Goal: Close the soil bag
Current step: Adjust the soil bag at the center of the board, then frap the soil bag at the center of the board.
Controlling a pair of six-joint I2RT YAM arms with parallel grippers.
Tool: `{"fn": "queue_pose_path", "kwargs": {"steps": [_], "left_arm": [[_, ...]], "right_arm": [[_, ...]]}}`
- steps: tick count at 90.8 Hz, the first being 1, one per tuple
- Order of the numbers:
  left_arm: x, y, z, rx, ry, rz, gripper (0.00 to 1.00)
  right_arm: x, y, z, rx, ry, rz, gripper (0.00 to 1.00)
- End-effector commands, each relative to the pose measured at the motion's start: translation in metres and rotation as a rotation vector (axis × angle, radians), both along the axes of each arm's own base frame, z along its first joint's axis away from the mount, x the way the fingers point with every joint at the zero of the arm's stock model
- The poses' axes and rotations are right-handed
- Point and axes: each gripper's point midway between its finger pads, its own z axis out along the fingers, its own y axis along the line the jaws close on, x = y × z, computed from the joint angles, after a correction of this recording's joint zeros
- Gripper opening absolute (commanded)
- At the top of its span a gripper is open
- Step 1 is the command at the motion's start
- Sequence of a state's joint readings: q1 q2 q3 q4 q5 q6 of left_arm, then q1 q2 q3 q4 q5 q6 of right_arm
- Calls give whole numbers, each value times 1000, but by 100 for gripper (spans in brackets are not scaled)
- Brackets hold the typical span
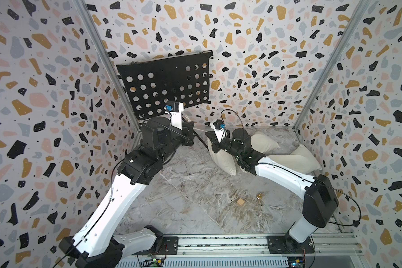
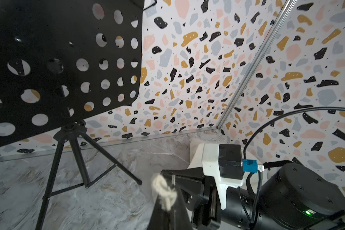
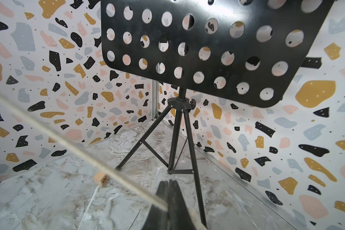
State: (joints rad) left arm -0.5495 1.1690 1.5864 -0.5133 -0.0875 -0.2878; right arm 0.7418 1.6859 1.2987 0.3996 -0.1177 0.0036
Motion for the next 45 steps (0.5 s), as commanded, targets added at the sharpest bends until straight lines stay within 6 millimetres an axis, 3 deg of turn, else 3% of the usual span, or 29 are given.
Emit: {"fn": "queue_pose_path", "kwargs": {"steps": [1, 8, 25, 31, 45], "left_arm": [[-77, 73, 172, -294, -522, 121, 0], [-73, 76, 165, -277, -510, 147, 0], [-78, 83, 166, -264, -524, 171, 0], [-83, 87, 171, -266, -542, 177, 0], [-85, 89, 171, -246, -530, 185, 0]], "right_arm": [[39, -101, -185, -367, 366, -414, 10], [35, -119, -198, -414, 369, -481, 12], [34, -161, -210, -520, 374, -578, 14], [32, -161, -213, -561, 372, -540, 18], [20, -138, -217, -597, 378, -356, 24]]}}
